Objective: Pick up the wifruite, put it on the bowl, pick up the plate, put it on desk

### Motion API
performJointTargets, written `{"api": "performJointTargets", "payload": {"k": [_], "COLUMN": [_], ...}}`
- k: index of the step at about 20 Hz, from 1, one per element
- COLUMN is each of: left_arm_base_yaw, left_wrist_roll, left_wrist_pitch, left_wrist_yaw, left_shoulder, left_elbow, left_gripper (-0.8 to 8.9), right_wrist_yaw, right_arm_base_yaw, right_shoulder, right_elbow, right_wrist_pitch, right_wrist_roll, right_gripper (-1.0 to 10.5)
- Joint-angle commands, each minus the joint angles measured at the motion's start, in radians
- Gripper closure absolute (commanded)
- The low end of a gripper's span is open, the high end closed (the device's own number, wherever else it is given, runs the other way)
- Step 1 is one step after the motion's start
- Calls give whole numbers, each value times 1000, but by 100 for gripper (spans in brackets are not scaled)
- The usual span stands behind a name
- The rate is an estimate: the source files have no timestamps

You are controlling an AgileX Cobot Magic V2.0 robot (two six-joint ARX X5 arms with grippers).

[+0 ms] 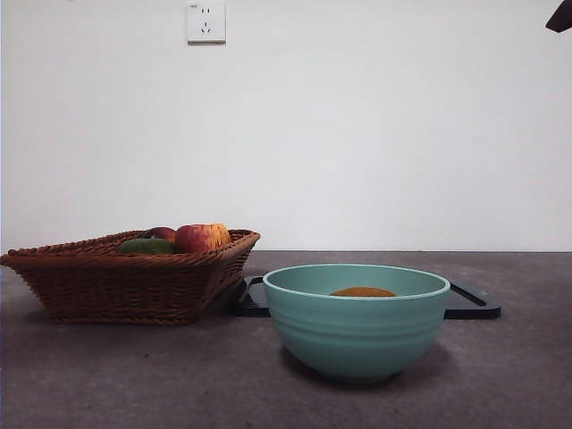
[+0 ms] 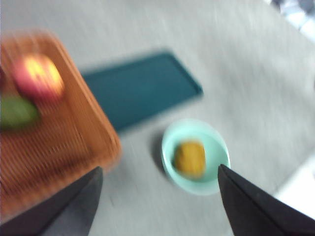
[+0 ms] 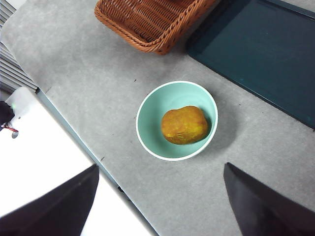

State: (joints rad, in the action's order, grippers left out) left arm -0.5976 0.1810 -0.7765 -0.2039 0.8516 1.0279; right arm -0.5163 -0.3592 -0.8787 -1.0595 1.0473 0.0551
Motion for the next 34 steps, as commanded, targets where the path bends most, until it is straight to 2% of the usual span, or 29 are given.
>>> {"api": "performJointTargets", "payload": {"k": [1, 4, 10, 13, 19, 23, 26, 29, 34], "left_arm_base_yaw": [-4, -5, -5, -5, -5, -5, -5, -5, -5], "left_wrist_roll": [-12, -21, -24, -23, -23, -23, -23, -23, -23], "left_wrist_pitch": [5, -14, -44, -41, -39, -39, -39, -38, -38], "left_wrist_yaw": [-99, -243, -252, -252, -252, -252, -252, -251, -251], "left_shoulder": [-25, -35, -35, -35, -35, -35, -35, -35, -35], "left_elbow": [-76, -134, -137, -137, -137, -137, -137, -137, -137], "left_gripper": [438, 439, 439, 439, 439, 439, 438, 438, 439], "right_wrist_yaw": [2, 2, 1, 2, 1, 8, 74, 158, 285], "right_arm_base_yaw": [-5, -5, -5, -5, -17, -45, -80, -122, -182], "right_shoulder": [-8, -8, -8, -9, -9, -10, -10, -12, -52], "right_elbow": [-16, -15, -13, -1, 114, 243, 326, 393, 444], "right_wrist_pitch": [-6, -6, -3, -5, -99, -249, -358, -440, -527], "right_wrist_roll": [-2, -2, -4, -30, -145, -267, -354, -416, -467], "right_gripper": [541, 541, 541, 542, 542, 546, 602, 602, 634]}}
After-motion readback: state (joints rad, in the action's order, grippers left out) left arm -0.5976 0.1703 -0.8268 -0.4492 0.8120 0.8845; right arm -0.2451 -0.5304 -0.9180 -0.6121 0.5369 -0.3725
